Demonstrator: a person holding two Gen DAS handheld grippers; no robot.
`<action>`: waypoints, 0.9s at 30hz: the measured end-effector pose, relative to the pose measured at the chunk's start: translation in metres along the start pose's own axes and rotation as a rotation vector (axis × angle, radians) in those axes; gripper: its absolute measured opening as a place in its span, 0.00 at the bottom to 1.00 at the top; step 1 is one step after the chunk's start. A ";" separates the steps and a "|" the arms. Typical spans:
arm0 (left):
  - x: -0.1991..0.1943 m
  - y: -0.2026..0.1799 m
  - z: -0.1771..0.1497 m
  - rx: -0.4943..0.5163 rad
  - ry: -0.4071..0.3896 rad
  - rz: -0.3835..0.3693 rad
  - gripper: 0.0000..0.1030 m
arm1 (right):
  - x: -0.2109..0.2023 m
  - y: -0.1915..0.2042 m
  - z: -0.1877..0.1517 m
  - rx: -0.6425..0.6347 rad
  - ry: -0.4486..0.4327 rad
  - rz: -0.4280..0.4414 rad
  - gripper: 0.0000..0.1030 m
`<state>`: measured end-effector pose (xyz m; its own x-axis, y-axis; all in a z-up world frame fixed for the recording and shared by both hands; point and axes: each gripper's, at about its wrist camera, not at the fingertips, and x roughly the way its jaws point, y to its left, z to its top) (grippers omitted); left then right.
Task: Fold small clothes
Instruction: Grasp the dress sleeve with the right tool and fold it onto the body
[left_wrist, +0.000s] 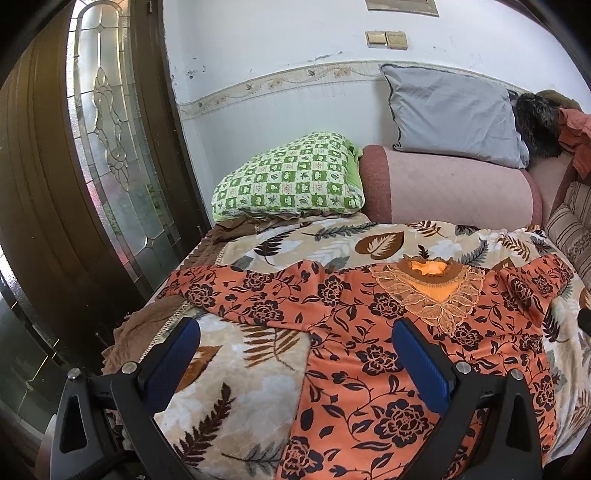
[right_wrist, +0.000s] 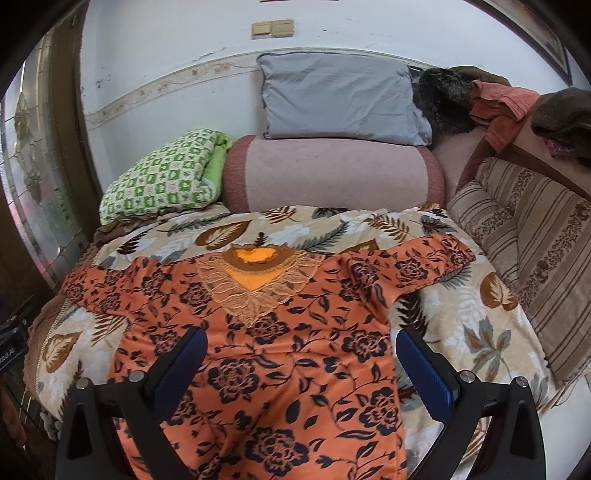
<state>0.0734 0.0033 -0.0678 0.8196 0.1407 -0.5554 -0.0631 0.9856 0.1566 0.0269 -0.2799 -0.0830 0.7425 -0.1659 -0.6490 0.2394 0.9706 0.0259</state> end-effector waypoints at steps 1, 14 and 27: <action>0.006 -0.004 0.001 0.005 0.003 -0.001 1.00 | 0.003 -0.003 0.001 0.004 0.002 -0.006 1.00; 0.215 -0.069 -0.019 -0.144 0.395 -0.146 1.00 | 0.116 -0.179 0.010 0.269 0.074 -0.088 1.00; 0.240 -0.074 -0.010 -0.109 0.167 -0.068 1.00 | 0.262 -0.361 0.029 0.843 0.044 0.072 0.58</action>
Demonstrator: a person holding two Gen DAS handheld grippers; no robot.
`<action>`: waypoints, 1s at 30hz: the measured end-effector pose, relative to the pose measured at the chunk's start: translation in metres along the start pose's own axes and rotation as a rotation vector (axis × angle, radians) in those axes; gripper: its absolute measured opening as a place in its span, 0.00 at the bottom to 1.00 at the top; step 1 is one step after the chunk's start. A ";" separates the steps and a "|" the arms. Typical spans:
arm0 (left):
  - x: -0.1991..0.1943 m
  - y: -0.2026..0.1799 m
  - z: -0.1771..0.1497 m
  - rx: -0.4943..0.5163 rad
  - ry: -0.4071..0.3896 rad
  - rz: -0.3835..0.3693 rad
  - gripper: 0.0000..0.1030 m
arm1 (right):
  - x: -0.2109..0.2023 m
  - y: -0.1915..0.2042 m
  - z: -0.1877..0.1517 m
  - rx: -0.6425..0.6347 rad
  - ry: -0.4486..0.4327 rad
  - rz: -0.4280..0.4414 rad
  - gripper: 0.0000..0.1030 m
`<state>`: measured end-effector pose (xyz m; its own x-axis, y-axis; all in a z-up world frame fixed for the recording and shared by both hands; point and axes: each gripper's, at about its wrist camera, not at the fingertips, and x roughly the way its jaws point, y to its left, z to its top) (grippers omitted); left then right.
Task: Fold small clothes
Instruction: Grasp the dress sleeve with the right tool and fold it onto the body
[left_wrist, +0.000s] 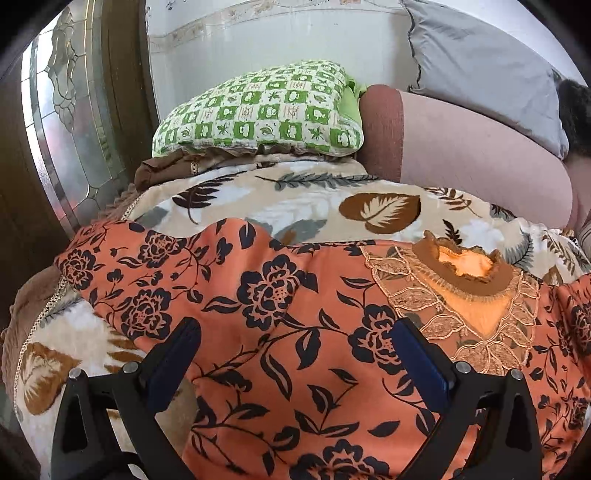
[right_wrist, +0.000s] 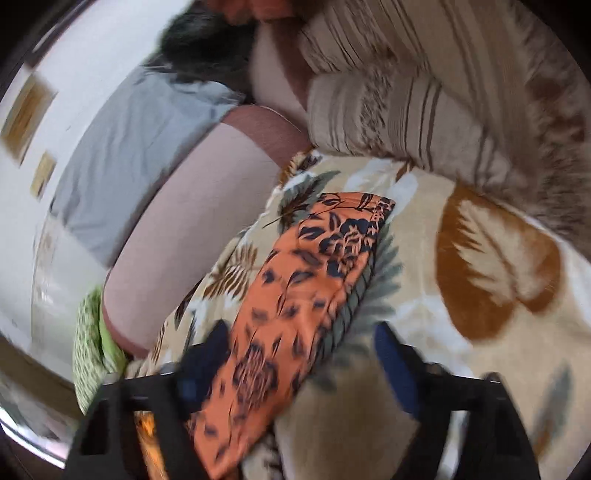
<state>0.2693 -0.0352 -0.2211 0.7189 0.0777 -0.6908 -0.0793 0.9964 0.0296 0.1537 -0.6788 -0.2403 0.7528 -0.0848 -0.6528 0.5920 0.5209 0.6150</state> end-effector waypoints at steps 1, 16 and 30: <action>0.003 -0.001 0.000 0.001 0.007 -0.002 1.00 | 0.012 -0.007 0.009 0.038 0.002 -0.007 0.55; 0.026 -0.009 -0.003 0.014 0.046 0.018 1.00 | 0.092 -0.038 0.067 0.134 -0.038 -0.036 0.14; 0.007 0.024 0.016 -0.039 -0.006 0.091 1.00 | -0.039 0.123 0.009 -0.092 -0.098 0.316 0.06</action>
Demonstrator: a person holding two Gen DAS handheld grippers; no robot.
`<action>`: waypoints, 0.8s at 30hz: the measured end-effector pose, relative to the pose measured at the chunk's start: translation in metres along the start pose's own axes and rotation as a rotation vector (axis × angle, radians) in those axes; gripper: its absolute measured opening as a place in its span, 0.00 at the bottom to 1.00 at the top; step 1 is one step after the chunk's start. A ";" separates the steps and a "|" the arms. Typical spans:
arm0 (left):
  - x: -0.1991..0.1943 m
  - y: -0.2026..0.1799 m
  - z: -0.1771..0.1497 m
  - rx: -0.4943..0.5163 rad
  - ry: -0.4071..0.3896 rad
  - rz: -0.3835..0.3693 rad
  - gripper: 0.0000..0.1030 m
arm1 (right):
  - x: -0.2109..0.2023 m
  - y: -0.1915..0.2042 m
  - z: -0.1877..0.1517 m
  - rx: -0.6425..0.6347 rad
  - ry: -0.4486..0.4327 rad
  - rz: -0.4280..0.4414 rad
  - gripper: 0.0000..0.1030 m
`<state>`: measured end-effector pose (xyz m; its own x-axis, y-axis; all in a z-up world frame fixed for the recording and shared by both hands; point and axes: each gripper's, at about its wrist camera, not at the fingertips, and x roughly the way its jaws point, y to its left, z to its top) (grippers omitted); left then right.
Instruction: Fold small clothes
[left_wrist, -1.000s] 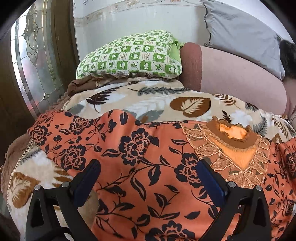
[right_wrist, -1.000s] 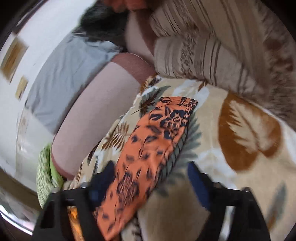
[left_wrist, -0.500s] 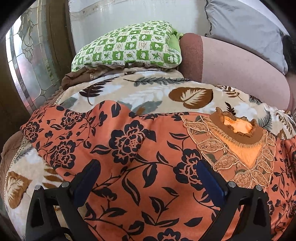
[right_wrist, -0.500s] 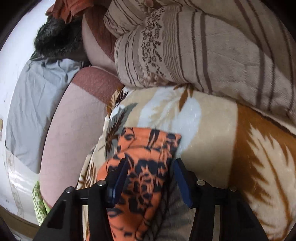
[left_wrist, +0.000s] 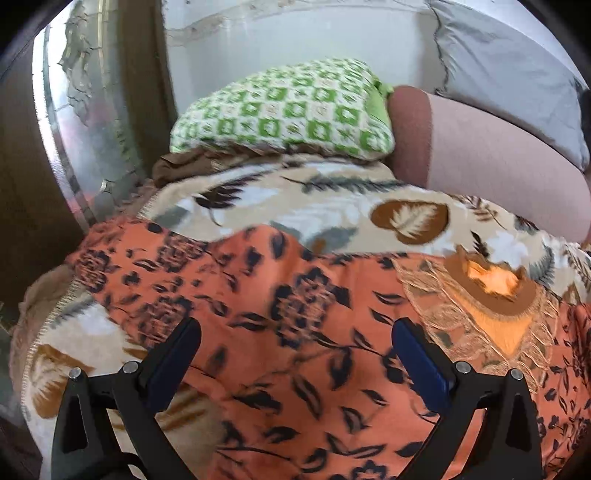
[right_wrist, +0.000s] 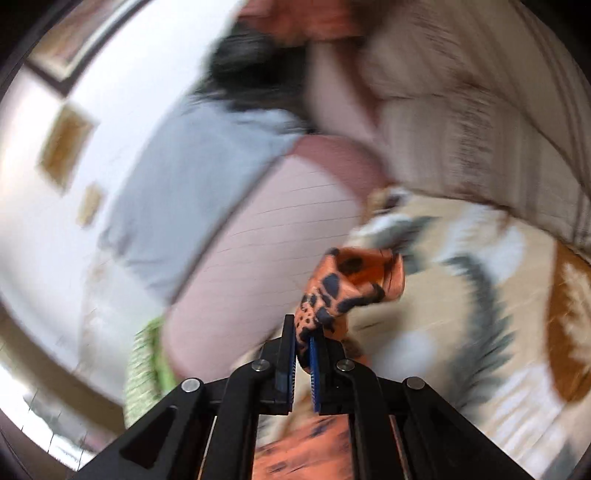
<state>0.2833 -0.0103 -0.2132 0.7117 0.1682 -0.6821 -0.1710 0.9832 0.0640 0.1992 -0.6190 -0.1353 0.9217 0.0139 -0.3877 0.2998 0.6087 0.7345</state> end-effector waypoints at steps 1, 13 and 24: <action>-0.001 0.007 0.002 0.000 -0.012 0.032 1.00 | -0.004 0.032 -0.013 -0.033 0.025 0.047 0.06; 0.005 0.115 0.015 -0.129 0.035 0.204 1.00 | 0.055 0.222 -0.253 -0.184 0.378 0.275 0.07; 0.019 0.147 0.017 -0.151 0.071 0.224 1.00 | 0.144 0.232 -0.450 -0.290 0.785 0.118 0.19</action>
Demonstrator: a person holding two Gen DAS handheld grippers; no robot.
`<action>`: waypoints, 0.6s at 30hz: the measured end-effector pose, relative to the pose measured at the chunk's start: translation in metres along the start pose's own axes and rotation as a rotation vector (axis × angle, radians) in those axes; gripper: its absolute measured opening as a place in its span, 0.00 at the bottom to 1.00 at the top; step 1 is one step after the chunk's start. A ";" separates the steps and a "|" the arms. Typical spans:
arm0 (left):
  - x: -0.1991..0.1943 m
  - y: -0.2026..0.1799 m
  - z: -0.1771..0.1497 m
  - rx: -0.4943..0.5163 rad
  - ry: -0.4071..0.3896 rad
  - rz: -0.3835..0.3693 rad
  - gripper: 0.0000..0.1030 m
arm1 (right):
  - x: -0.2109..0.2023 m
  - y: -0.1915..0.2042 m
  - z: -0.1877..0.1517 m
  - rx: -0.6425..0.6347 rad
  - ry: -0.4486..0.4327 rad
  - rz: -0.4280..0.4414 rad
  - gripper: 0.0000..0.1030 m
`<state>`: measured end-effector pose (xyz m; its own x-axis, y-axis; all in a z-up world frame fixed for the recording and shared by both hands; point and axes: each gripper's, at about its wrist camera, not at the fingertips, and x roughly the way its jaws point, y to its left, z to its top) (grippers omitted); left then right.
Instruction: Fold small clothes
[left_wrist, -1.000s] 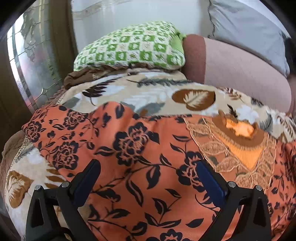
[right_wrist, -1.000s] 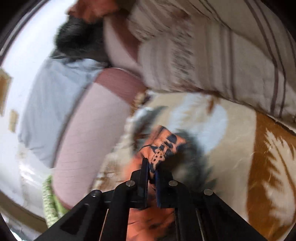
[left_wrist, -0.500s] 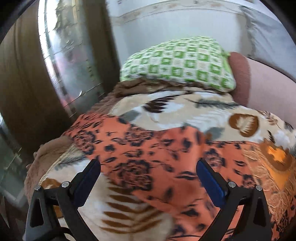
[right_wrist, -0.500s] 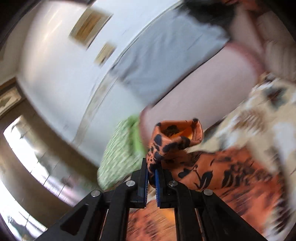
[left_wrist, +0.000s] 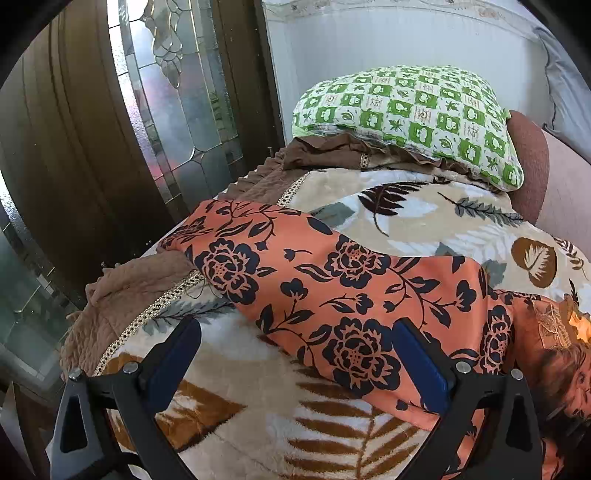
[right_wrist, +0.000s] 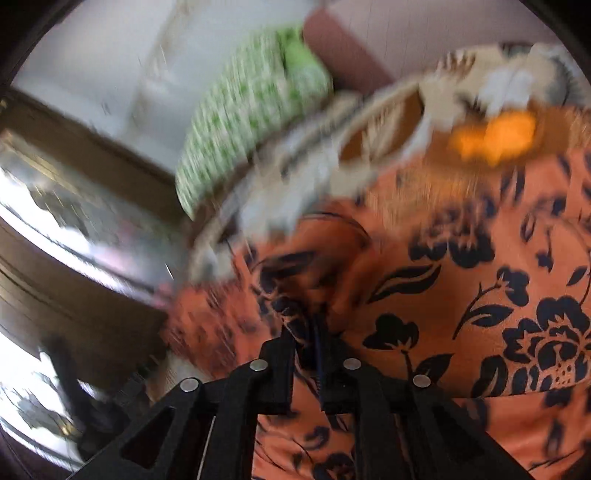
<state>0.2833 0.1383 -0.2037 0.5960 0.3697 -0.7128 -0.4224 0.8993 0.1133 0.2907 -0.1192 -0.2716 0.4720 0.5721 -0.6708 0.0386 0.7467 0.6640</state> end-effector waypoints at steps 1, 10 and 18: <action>0.001 0.000 0.001 -0.003 0.005 -0.003 1.00 | 0.010 0.000 -0.004 -0.020 0.059 -0.024 0.21; 0.009 0.001 0.001 -0.038 0.067 -0.051 1.00 | -0.017 0.004 -0.034 -0.242 0.118 0.015 0.74; 0.030 0.061 0.001 -0.236 0.164 0.041 1.00 | -0.045 -0.019 -0.012 -0.079 -0.100 0.074 0.53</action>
<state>0.2761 0.2042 -0.2177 0.4654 0.3447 -0.8152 -0.6026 0.7980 -0.0066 0.2584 -0.1556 -0.2580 0.5562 0.5930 -0.5821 -0.0669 0.7302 0.6799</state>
